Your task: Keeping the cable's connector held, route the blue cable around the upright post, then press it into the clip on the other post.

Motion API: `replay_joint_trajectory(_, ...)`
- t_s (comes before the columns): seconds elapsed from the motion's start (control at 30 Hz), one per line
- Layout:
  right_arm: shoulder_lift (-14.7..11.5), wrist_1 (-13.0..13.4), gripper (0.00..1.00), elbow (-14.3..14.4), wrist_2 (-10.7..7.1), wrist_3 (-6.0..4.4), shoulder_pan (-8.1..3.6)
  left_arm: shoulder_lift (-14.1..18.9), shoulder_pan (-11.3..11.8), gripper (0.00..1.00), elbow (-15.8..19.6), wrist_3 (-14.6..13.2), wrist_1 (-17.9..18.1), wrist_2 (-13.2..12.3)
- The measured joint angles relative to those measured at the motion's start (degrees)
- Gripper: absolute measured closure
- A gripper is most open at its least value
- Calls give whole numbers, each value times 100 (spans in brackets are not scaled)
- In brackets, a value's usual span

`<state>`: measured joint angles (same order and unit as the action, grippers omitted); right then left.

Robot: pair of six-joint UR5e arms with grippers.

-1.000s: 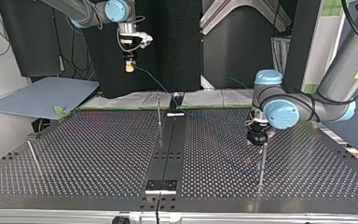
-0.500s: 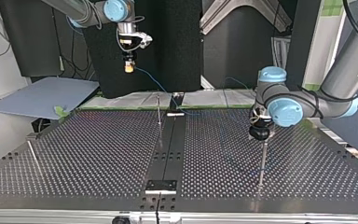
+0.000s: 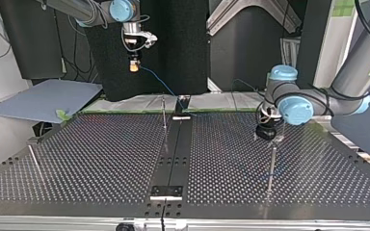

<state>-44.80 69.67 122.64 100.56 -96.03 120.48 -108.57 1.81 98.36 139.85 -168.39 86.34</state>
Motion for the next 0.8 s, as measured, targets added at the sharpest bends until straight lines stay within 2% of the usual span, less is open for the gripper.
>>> replay_joint_trajectory(0.27, 1, 3, 100, 0, -43, 5, 0, 2, 156, 1, 388, 473, 328, -23)
replay_joint_trajectory(0.53, 2, 11, 100, -1, -102, 6, 2, 49, 253, 1, 470, 845, 395, -120)
replay_joint_trajectory(0.8, 3, 22, 100, -1, -107, 12, 4, 432, 349, 1, 573, 1122, 482, -158)
